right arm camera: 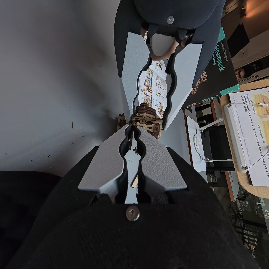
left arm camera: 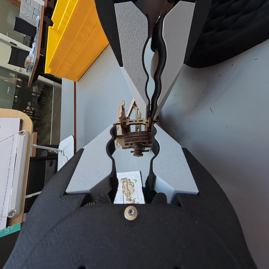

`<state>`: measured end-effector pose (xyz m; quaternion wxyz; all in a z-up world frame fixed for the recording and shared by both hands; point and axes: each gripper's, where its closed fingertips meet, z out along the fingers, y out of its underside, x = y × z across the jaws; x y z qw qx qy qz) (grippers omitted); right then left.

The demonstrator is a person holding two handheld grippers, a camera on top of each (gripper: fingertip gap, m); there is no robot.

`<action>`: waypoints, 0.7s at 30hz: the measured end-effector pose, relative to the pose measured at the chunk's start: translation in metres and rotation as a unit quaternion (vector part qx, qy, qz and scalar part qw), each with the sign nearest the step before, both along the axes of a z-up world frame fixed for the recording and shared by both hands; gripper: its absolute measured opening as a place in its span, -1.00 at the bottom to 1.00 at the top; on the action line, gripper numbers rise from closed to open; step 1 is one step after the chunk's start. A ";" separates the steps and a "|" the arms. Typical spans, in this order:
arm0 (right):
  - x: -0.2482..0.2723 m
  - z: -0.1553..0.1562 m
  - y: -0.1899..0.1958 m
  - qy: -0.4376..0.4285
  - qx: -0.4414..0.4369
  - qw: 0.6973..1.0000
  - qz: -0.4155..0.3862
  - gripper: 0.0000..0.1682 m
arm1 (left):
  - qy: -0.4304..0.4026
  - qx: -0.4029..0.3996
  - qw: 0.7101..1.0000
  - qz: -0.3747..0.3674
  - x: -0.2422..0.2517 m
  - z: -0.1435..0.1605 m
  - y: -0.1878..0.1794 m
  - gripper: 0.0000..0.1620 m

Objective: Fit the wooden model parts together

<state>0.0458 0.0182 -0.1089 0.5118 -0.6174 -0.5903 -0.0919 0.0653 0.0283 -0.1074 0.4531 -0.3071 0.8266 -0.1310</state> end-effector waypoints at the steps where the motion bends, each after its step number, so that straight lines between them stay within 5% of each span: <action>1: 0.000 0.000 0.000 0.000 0.000 1.000 0.001 -0.99 | -0.002 0.002 1.000 0.001 0.000 0.000 0.000 -0.43; 21: 0.008 0.004 0.008 0.075 -0.027 0.997 -0.020 -0.86 | -0.034 0.001 0.999 0.007 0.002 0.000 0.003 -0.55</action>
